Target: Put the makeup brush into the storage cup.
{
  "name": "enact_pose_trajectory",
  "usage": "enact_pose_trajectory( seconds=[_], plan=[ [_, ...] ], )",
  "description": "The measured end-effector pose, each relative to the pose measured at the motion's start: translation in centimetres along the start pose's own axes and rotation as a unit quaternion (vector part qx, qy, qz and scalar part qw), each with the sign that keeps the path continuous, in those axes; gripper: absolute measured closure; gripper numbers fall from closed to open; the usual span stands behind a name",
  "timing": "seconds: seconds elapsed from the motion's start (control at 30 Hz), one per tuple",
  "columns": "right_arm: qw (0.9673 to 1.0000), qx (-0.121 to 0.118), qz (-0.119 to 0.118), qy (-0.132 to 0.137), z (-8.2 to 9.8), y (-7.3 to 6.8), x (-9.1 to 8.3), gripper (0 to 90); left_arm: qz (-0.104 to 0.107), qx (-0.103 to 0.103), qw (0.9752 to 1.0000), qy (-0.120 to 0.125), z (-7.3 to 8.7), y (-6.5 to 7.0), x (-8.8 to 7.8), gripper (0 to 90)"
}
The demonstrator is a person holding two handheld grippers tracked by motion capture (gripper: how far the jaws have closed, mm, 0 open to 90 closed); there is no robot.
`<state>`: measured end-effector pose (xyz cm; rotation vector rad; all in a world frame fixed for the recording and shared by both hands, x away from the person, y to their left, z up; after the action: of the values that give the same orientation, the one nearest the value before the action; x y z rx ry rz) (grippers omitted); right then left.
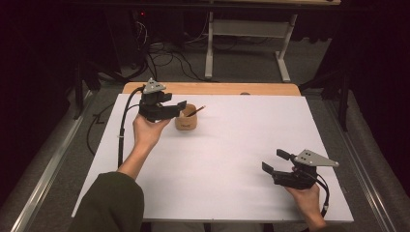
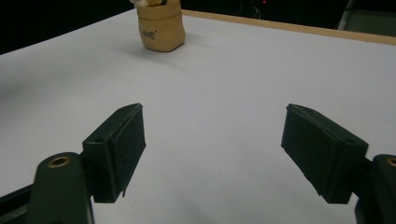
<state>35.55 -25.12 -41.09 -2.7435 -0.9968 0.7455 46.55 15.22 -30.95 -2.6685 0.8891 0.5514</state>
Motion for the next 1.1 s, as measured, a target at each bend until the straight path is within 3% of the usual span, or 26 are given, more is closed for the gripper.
enact_pose_trajectory(
  seconds=[1.1],
  plan=[
    [1.0000, -0.002, 0.004, -0.005, 0.1, 0.0, 0.1, 23.4, 0.008, 0.002, 0.9999, 0.012, 0.7, 0.1, -2.3, 36.6]
  ],
)
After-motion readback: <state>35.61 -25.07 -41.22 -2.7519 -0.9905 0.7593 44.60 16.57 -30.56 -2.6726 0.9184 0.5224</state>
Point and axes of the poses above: each handheld gripper's, and its own axes: x roughly forward along the jaws, z roughly out of its underside, y roughly to its right, the point moved 3 cm from there along x, roughly forward along the jaws, and after that the axes turned 13 degrees about x, right-handed, at the moved point
